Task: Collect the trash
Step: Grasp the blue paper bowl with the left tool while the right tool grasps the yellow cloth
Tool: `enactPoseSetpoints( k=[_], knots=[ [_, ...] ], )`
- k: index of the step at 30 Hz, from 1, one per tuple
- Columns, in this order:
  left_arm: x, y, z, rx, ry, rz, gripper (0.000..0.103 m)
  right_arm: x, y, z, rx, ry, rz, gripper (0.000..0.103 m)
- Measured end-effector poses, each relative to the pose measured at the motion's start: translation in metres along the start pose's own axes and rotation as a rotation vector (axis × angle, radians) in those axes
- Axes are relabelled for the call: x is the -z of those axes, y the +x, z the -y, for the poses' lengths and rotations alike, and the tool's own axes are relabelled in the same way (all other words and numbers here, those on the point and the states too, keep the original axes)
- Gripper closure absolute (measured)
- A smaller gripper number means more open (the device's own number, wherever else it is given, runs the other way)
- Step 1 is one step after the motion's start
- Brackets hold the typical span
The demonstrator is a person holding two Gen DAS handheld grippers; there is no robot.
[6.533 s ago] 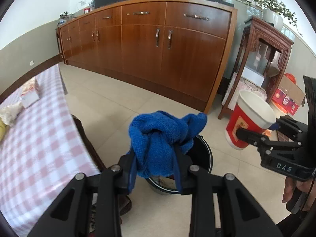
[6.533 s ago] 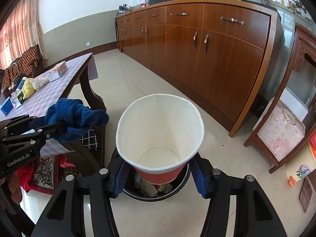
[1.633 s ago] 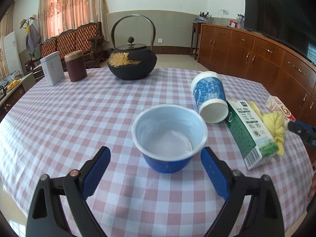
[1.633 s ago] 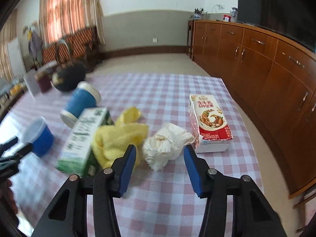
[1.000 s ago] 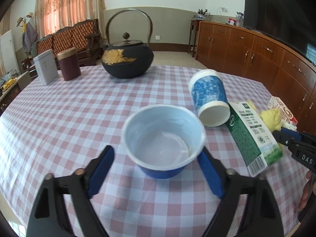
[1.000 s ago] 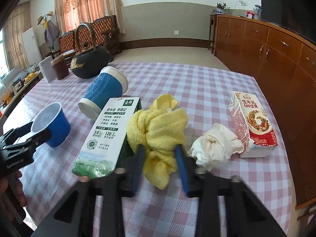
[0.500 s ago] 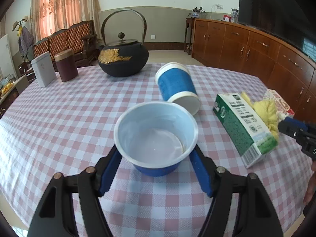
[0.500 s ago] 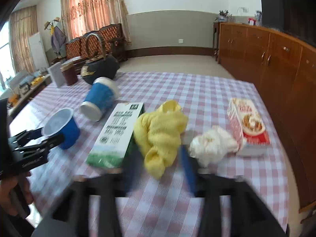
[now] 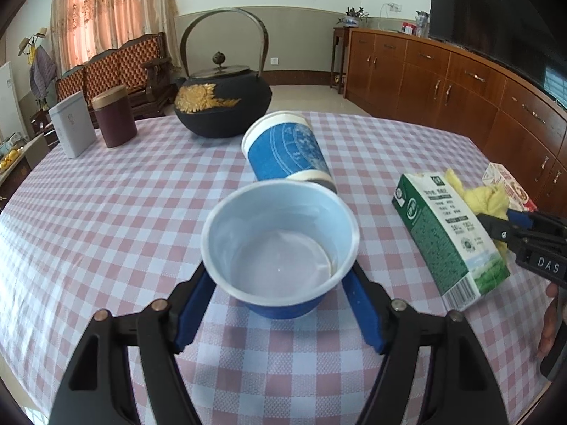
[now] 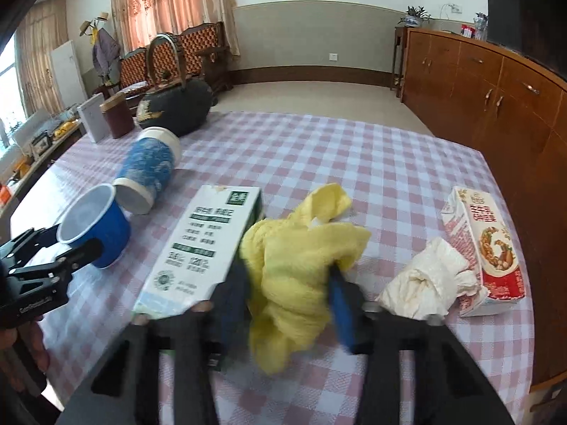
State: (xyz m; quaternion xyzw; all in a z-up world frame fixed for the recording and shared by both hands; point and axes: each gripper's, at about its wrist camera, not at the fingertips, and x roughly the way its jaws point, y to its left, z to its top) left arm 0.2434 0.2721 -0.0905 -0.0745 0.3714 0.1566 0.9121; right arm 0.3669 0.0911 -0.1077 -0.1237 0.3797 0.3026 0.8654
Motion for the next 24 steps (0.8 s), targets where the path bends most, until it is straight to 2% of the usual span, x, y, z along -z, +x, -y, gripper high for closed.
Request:
enactPoseSetpoints(
  k=[8, 12, 14, 15, 18, 19, 21, 24],
  knots=[
    [0.003, -0.017, 0.003, 0.024, -0.003, 0.050, 0.032, 0.005, -0.026, -0.006, 0.002, -0.023, 0.058, 0.064],
    [0.003, -0.008, 0.006, 0.001, -0.004, 0.003, 0.028, 0.008, -0.027, -0.009, -0.002, -0.032, 0.051, 0.064],
    [0.001, -0.002, 0.007, -0.021, -0.016, -0.004, 0.002, 0.008, -0.025, -0.007, -0.003, -0.022, 0.046, 0.064],
    [0.000, -0.001, 0.007, -0.030, -0.016, -0.002, 0.000, 0.007, -0.024, -0.006, 0.000, -0.020, 0.046, 0.064],
    [-0.006, 0.012, 0.008, -0.020, -0.025, -0.032, 0.005, 0.007, -0.019, -0.003, -0.001, -0.012, 0.035, 0.064],
    [-0.008, 0.015, 0.008, -0.006, -0.033, -0.044, 0.026, 0.007, -0.017, -0.003, 0.000, -0.013, 0.033, 0.064],
    [-0.009, 0.016, 0.007, -0.007, -0.033, -0.042, 0.028, 0.007, -0.019, -0.003, -0.002, -0.009, 0.038, 0.066],
    [-0.006, 0.001, 0.009, -0.013, -0.021, 0.004, 0.028, 0.008, -0.027, -0.005, 0.009, -0.009, 0.060, 0.066]
  ],
)
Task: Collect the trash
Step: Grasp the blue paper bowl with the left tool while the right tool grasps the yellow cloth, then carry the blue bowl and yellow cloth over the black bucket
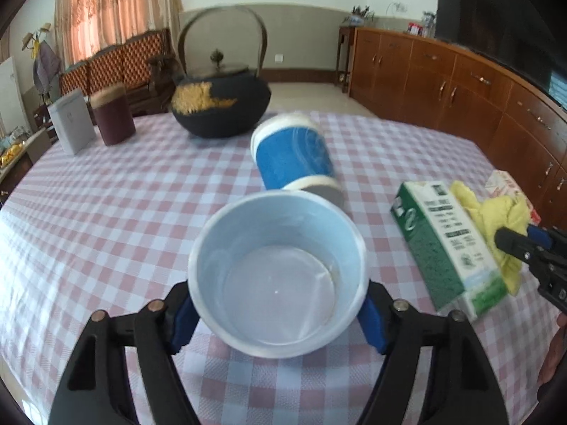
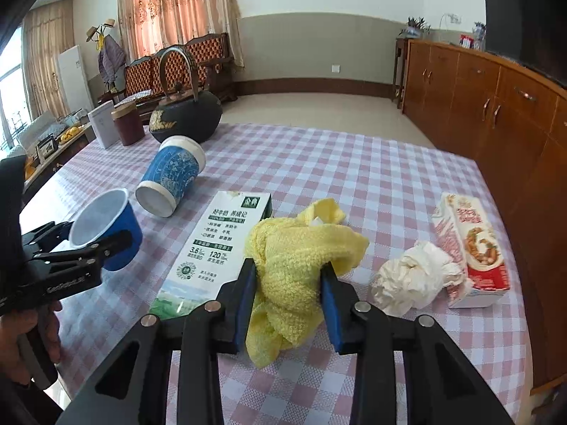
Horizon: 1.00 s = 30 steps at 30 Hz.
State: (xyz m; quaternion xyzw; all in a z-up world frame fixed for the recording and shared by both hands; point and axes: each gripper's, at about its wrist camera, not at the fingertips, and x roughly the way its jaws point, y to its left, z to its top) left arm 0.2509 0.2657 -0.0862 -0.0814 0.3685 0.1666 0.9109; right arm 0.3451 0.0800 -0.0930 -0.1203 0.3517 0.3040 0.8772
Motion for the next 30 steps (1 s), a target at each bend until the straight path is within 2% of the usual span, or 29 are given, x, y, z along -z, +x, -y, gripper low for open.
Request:
enactPoseSetpoints(
  k=[8, 13, 20, 30],
  knots=[
    [0.008, -0.048, 0.013, -0.012, 0.038, 0.066, 0.028, 0.004, -0.030, -0.004, 0.011, 0.029, 0.022, 0.066],
    [0.017, -0.076, 0.022, 0.005, 0.059, 0.087, 0.028, 0.014, -0.069, -0.011, 0.019, 0.033, 0.056, 0.066],
    [0.027, -0.115, 0.048, 0.051, 0.113, 0.126, 0.028, 0.034, -0.130, -0.007, 0.054, 0.056, 0.123, 0.066],
    [0.041, -0.153, 0.107, 0.156, 0.192, 0.167, 0.028, 0.073, -0.202, 0.033, 0.154, 0.137, 0.159, 0.066]
  ],
)
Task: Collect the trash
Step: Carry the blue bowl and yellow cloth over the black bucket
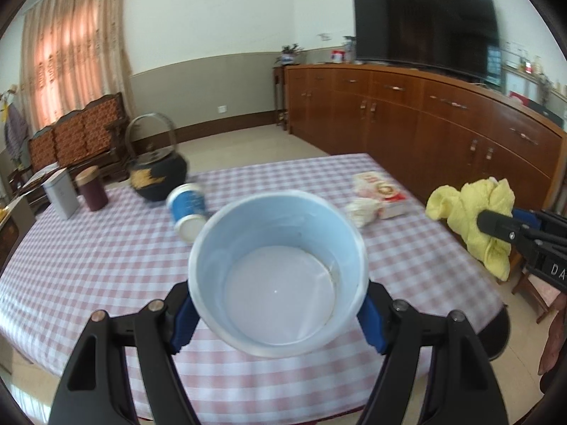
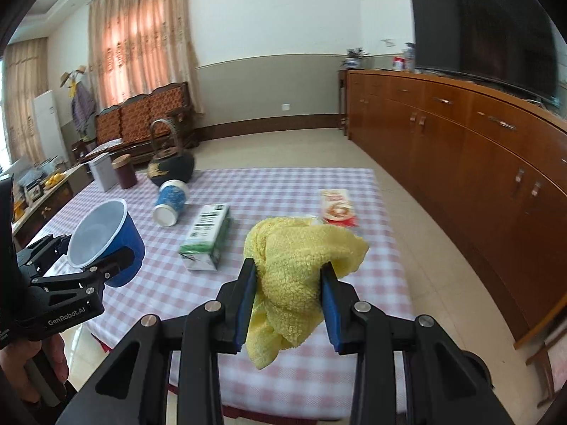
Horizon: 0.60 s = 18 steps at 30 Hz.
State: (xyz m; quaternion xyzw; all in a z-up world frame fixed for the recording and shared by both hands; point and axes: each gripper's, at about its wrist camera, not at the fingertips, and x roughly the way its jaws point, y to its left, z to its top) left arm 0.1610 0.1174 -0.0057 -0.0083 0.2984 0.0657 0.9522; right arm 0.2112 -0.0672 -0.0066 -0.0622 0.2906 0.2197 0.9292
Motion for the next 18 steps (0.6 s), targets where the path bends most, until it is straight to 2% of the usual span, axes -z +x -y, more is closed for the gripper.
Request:
enactPoseSetpoints(
  k=[18],
  knots=[
    [-0.001, -0.019, 0.145, 0.240, 0.168, 0.028, 0.028, 0.057, -0.095, 0.123, 0.216, 0.153, 0.016, 0.066]
  ],
)
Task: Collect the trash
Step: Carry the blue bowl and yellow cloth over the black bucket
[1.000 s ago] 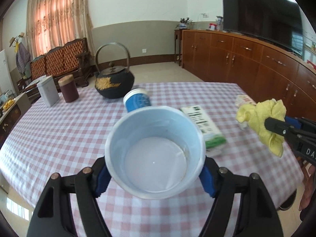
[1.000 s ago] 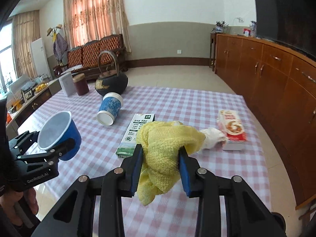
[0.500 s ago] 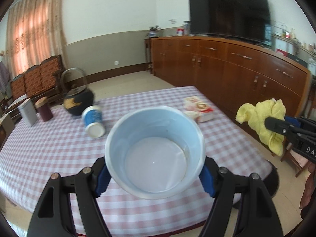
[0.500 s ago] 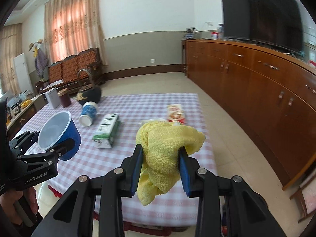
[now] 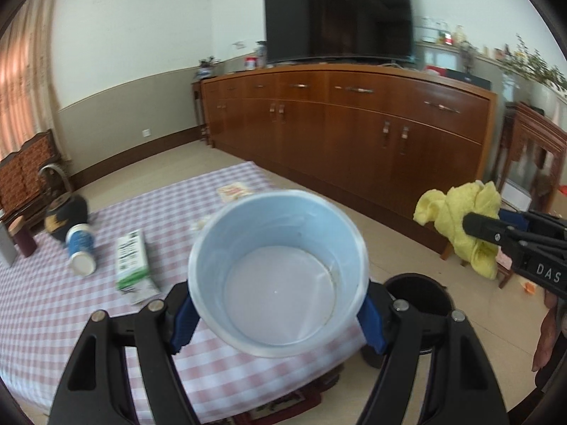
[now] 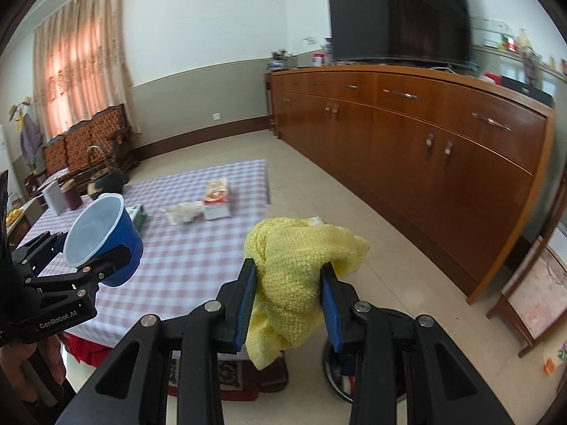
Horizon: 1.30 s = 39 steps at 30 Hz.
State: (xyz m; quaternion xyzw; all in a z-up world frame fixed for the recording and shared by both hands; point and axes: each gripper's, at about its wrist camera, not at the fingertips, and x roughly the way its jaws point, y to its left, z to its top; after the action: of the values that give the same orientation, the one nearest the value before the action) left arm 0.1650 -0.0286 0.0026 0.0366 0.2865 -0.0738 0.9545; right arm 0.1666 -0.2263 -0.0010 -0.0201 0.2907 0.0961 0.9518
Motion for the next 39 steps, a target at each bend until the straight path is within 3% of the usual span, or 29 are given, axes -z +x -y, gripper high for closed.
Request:
enactPoseSetpoints(
  k=[14, 26, 31, 39],
  knots=[
    [0.003, 0.031, 0.104, 0.169, 0.114, -0.053, 0.028, 0.045, -0.019, 0.100, 0.122, 0.097, -0.056, 0.066],
    [0.034, 0.085, 0.180, 0.295, 0.189, -0.170, 0.028, 0.096, 0.011, 0.170, 0.176, 0.156, -0.173, 0.066],
    [0.048, 0.104, 0.199, 0.320, 0.221, -0.224, 0.028, 0.117, 0.028, 0.186, 0.162, 0.167, -0.219, 0.066],
    [0.069, 0.142, 0.206, 0.364, 0.182, -0.319, 0.028, 0.144, 0.063, 0.201, 0.107, 0.130, -0.295, 0.066]
  ],
)
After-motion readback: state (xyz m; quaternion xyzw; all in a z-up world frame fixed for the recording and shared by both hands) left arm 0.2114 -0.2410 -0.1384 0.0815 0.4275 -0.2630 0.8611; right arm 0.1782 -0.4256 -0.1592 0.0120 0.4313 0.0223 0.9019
